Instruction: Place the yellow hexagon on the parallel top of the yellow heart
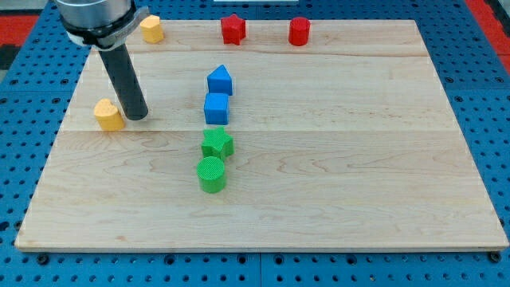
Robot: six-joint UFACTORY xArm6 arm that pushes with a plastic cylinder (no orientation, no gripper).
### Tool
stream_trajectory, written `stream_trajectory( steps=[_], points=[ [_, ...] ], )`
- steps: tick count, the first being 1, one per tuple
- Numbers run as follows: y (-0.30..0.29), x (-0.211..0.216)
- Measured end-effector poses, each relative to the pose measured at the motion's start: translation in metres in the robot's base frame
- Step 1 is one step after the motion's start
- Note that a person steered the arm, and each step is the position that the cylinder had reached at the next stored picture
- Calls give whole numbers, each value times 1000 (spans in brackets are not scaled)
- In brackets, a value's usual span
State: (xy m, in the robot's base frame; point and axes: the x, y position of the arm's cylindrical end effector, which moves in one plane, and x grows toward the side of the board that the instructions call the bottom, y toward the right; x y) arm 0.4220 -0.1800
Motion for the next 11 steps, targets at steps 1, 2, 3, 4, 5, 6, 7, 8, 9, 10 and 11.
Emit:
stream_trajectory(
  steps=[1, 2, 3, 4, 5, 6, 7, 8, 9, 10, 11],
  points=[
    [-48, -2],
    [1, -31],
    [40, -108],
    [63, -181],
    [50, -213],
    [46, -223],
    [-14, -220],
    [-30, -186],
    [-13, -189],
    [-3, -227],
    [-45, -230]
  ],
)
